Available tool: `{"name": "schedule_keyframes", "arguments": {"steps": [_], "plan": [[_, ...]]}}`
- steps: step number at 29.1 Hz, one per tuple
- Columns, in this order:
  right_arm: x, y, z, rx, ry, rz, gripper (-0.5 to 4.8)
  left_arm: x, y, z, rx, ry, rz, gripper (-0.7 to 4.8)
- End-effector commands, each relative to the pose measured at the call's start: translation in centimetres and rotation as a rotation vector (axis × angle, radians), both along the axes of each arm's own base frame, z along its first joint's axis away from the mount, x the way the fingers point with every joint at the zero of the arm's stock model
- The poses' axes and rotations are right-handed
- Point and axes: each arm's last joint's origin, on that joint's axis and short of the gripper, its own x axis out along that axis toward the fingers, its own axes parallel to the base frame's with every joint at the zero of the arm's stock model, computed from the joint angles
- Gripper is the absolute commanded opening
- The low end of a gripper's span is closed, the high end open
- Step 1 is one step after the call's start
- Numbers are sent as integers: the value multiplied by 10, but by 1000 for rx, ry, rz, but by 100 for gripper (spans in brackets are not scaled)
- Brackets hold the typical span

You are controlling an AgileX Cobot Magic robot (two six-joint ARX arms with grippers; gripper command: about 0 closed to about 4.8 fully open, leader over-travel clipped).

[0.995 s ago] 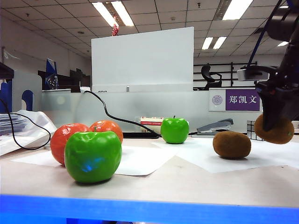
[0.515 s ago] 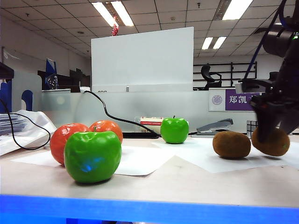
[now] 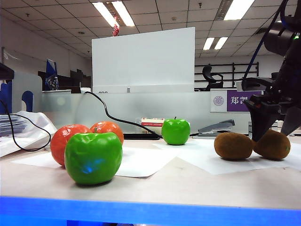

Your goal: Put the same fruits together.

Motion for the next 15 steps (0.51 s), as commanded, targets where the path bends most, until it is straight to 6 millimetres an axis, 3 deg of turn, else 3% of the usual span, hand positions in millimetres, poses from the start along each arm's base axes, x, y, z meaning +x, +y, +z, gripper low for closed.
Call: {"name": "schedule_keyframes", "arguments": {"steps": [1, 15], "plan": [[3, 0, 11, 8, -72, 0, 464, -1, 0, -2, 10, 21, -7, 479], [-14, 0, 102, 81, -385, 5, 479, -3, -3, -3, -28, 66, -121, 479]]}}
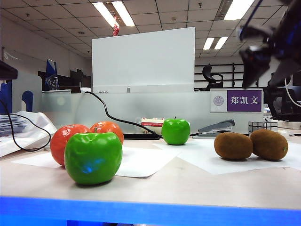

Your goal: Put the same fruits together.

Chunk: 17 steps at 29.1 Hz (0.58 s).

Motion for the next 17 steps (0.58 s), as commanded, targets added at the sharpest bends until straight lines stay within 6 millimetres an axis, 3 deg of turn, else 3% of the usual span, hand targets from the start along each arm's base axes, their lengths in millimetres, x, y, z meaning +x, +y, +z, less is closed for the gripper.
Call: {"name": "schedule_keyframes", "arguments": {"steps": [1, 11, 17], "plan": [[-6, 1, 21, 55, -67, 18, 479, -1, -1, -1, -15, 31, -16, 479], [-36, 4, 65, 240, -209, 102, 479, -7, -14, 0, 66, -51, -63, 479], [-49, 11, 77, 260, -242, 135, 479, -9, -19, 3, 119, -117, 116, 479]]}}
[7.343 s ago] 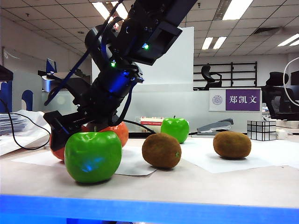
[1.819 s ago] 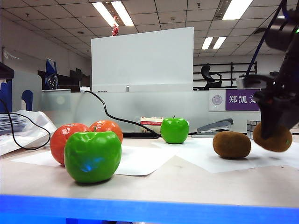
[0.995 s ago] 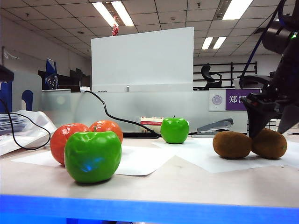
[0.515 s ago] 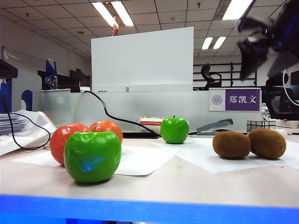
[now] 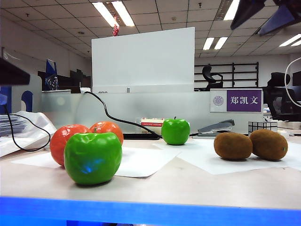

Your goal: Put the same fruits together.

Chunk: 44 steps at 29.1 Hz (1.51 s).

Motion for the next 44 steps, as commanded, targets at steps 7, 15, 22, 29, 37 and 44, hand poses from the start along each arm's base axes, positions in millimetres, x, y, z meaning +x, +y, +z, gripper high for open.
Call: {"name": "schedule_keyframes", "arguments": {"steps": [7, 15, 22, 29, 37, 44], "plan": [[-9, 22, 11, 26, -60, 83, 479, 0, -1, 8, -1, -101, 133, 479], [-11, 29, 11, 27, -60, 112, 479, -4, 2, 45, -92, -204, 114, 479], [-11, 29, 13, 30, -76, 112, 479, 8, -9, 73, 94, -211, 76, 479], [-11, 29, 13, 29, -77, 112, 479, 38, -38, 39, 289, 35, -14, 479], [-12, 29, 12, 18, -73, 117, 479, 59, -55, 24, 312, 63, -1, 479], [-12, 29, 12, 3, -75, 124, 479, 63, -60, 19, 312, 70, -38, 479]]}}
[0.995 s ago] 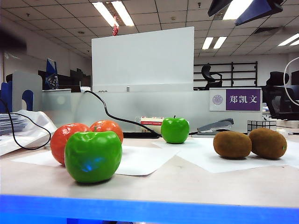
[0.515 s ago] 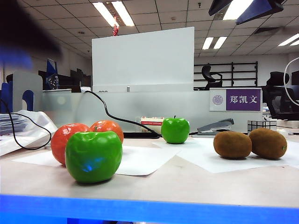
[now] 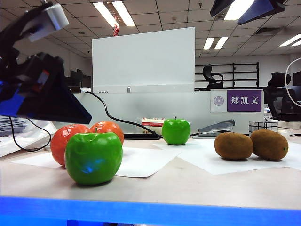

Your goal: Put the same fruits together.

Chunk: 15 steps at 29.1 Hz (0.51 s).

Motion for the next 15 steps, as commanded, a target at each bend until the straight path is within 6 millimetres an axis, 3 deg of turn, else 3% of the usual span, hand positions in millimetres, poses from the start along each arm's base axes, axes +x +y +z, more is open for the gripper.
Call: {"name": "schedule_keyframes", "arguments": {"steps": [1, 15], "plan": [[-2, 0, 4, 0, -21, 8, 479, 2, -3, 2, -31, -19, -32, 479], [-7, 0, 8, 22, -30, 45, 479, 16, -16, -18, -27, 18, -47, 479]]}}
